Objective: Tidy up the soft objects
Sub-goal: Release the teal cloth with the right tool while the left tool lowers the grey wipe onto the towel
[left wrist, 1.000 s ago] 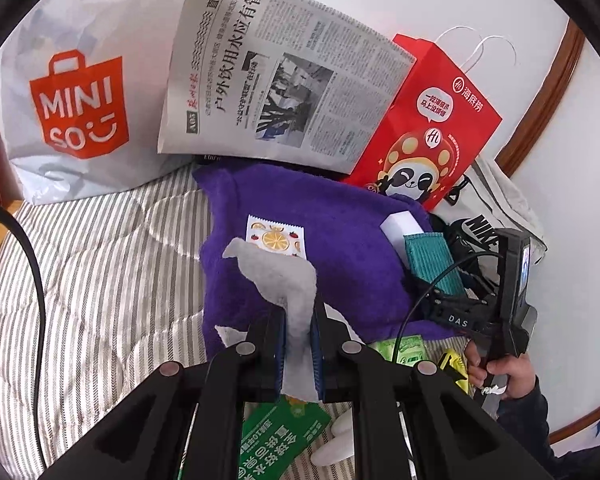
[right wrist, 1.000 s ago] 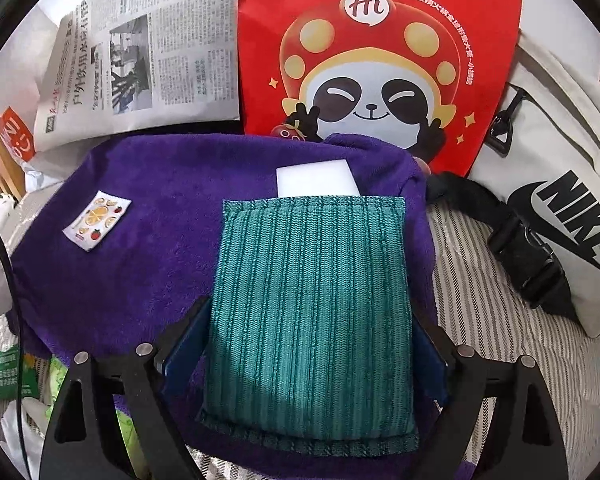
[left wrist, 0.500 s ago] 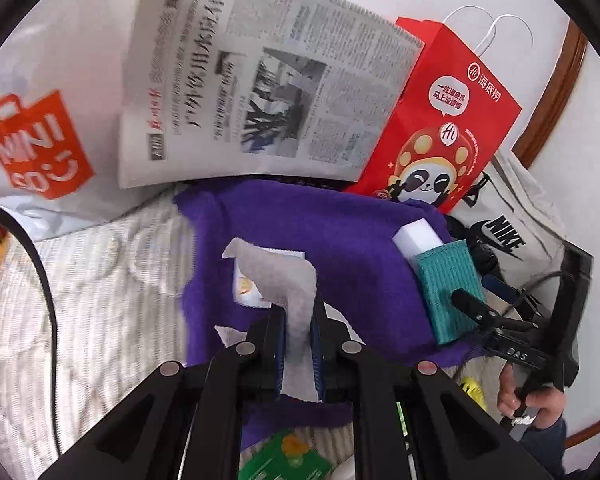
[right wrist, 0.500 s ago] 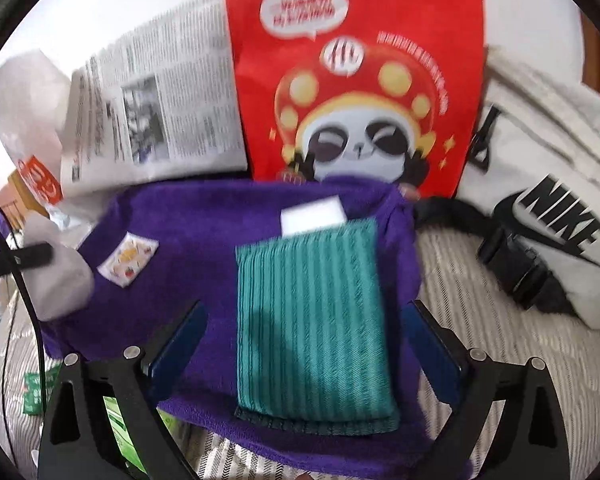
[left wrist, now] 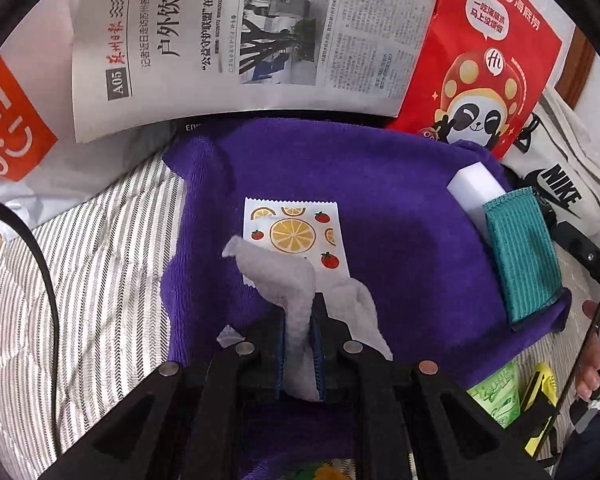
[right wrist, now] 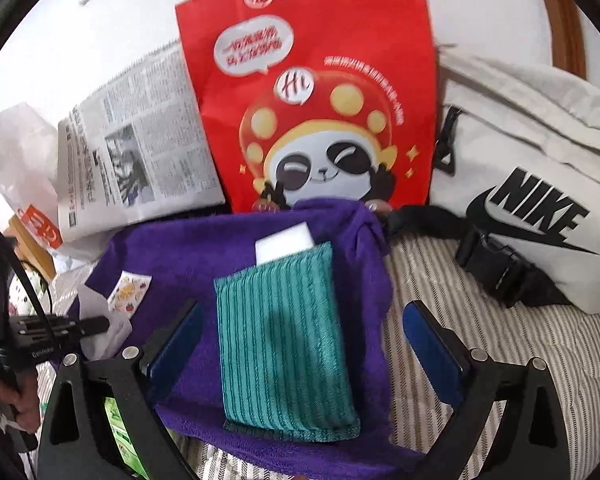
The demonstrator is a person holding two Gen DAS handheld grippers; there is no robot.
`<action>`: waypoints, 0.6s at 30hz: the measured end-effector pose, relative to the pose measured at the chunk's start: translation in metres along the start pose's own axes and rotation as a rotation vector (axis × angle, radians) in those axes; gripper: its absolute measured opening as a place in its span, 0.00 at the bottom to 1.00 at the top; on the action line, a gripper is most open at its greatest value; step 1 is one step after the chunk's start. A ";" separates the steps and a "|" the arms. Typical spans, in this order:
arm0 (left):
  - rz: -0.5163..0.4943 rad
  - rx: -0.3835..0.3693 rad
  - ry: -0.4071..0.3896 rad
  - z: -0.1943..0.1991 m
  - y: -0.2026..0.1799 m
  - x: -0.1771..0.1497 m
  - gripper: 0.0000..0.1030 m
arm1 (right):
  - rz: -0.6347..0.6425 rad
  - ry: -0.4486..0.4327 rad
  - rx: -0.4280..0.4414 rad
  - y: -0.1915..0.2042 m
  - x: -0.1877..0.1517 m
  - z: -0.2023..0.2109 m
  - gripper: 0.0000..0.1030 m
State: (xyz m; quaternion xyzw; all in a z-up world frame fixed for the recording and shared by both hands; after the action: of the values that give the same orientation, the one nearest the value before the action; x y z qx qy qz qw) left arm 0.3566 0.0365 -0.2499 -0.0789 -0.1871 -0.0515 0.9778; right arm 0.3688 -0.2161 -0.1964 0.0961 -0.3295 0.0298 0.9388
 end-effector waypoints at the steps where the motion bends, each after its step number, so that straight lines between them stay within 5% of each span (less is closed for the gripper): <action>1: 0.004 0.004 0.008 -0.001 0.001 0.000 0.21 | -0.007 -0.009 0.003 -0.001 0.001 0.003 0.95; 9: -0.002 0.022 0.050 0.010 -0.001 -0.010 0.54 | -0.074 -0.008 0.073 -0.011 0.005 0.008 0.95; 18: -0.026 0.126 0.081 0.032 -0.003 -0.026 0.65 | -0.061 -0.008 0.086 -0.004 0.003 0.006 0.95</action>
State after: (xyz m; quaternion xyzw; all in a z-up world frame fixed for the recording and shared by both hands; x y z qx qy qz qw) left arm 0.3209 0.0410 -0.2300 -0.0128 -0.1514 -0.0557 0.9868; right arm 0.3677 -0.2209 -0.1902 0.1464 -0.3286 0.0150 0.9329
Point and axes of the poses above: each gripper's, at about its wrist camera, not at the fingertips, and z roughly against the way its jaws point, y to its left, x to its top, the point moved 10 cm from there along -z, roughly the way its jaws point, and after that the axes turned 11 degrees about y, right-handed, at the moved point
